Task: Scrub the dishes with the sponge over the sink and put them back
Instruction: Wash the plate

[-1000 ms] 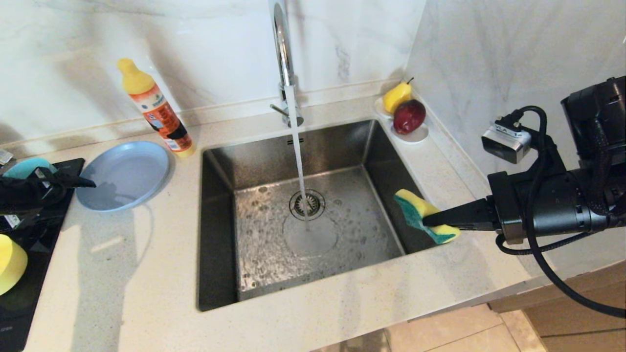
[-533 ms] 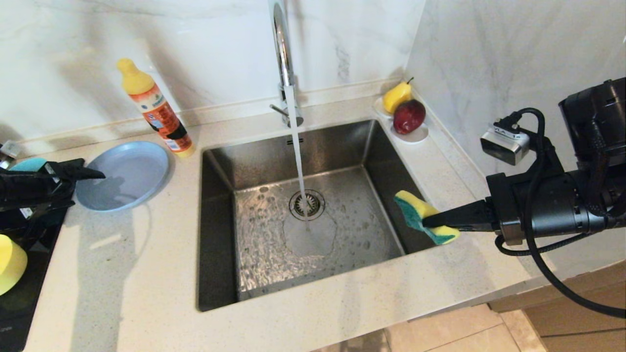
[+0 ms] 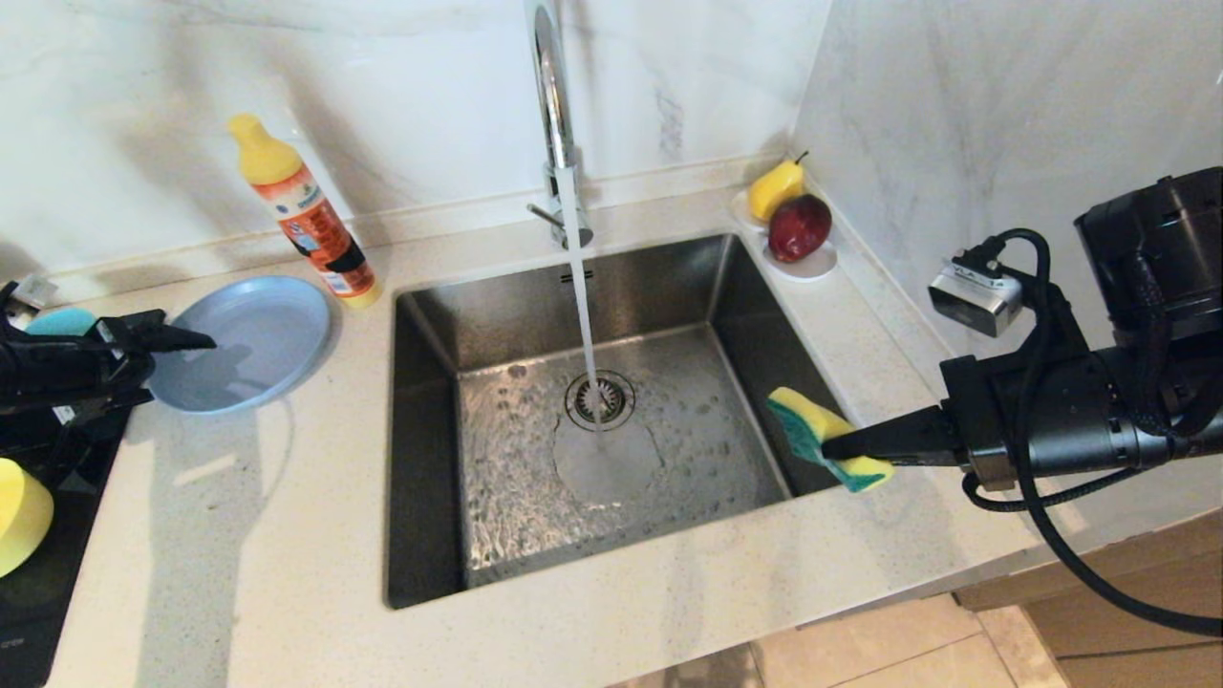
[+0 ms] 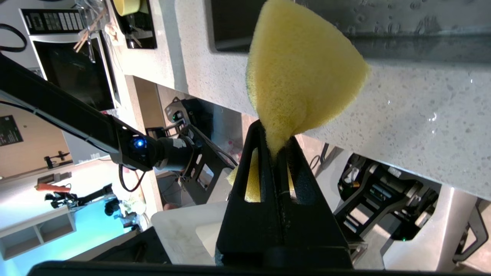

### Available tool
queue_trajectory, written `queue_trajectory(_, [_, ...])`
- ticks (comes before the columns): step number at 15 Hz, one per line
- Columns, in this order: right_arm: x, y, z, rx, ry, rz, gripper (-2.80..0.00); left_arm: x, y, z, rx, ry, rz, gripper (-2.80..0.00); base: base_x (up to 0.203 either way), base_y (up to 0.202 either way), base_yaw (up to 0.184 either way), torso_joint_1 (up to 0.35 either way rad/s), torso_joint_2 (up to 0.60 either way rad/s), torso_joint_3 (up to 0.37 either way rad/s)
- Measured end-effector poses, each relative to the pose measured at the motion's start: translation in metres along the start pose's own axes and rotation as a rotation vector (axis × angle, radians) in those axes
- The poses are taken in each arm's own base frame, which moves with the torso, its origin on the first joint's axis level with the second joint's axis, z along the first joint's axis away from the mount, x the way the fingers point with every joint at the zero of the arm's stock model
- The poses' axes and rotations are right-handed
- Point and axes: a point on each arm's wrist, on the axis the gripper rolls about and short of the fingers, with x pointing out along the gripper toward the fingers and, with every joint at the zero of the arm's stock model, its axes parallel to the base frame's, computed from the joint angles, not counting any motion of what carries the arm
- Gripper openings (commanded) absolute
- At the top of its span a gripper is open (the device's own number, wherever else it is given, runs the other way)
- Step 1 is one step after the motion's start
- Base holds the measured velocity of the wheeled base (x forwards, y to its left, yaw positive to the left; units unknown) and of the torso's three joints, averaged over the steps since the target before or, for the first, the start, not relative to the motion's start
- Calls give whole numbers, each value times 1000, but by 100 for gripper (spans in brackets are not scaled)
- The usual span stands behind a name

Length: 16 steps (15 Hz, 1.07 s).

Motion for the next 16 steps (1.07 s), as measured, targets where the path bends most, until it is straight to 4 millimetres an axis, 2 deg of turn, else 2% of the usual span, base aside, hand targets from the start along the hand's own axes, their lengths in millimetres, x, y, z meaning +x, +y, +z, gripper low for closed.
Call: queue_trajectory(16, [6,-4,2,-3,-1,1,-280,20,6,-1,54,-32,-17,0,0,0,0,0,0,0])
